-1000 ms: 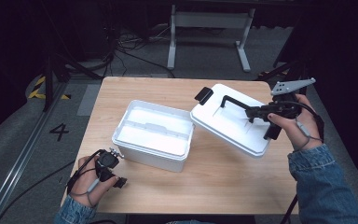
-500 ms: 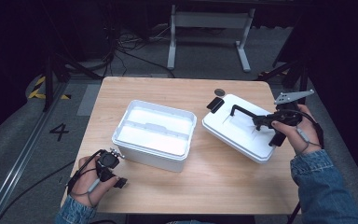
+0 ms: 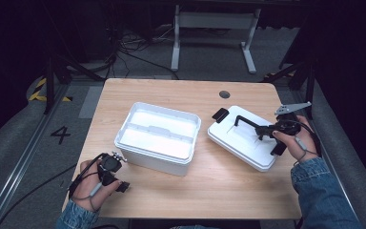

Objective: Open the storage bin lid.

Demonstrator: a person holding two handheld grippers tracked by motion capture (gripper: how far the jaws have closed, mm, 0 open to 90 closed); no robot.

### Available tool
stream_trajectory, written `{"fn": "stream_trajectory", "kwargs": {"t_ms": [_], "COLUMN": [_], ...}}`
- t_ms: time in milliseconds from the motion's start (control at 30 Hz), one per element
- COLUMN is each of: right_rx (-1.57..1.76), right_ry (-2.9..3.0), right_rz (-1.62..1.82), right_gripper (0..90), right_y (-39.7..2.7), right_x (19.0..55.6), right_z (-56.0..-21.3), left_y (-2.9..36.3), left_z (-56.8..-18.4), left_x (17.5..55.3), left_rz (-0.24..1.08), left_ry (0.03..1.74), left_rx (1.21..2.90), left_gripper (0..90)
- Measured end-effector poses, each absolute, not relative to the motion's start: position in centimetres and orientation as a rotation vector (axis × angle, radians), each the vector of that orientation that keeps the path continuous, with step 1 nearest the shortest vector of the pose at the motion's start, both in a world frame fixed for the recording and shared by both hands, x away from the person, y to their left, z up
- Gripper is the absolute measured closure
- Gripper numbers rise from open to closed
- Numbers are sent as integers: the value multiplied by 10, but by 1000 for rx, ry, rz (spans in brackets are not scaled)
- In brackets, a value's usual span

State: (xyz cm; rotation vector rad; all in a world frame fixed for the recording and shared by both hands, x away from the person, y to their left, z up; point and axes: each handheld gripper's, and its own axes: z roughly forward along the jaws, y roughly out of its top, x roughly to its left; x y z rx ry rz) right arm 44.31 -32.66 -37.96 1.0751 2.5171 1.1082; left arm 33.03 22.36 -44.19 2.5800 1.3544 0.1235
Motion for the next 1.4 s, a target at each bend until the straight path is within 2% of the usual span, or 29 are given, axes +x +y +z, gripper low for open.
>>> {"fn": "stream_trajectory", "kwargs": {"t_ms": [1400], "right_rx": [1303], "right_ry": [2531], "right_rz": [1139], "right_gripper": [837], "right_y": [-343], "right_x": [451], "right_z": [-436], "left_y": [223], "left_z": [-443], "left_x": [331], "left_rz": [126], "left_ry": [1341], "left_rx": [2604], "left_gripper": [213]}}
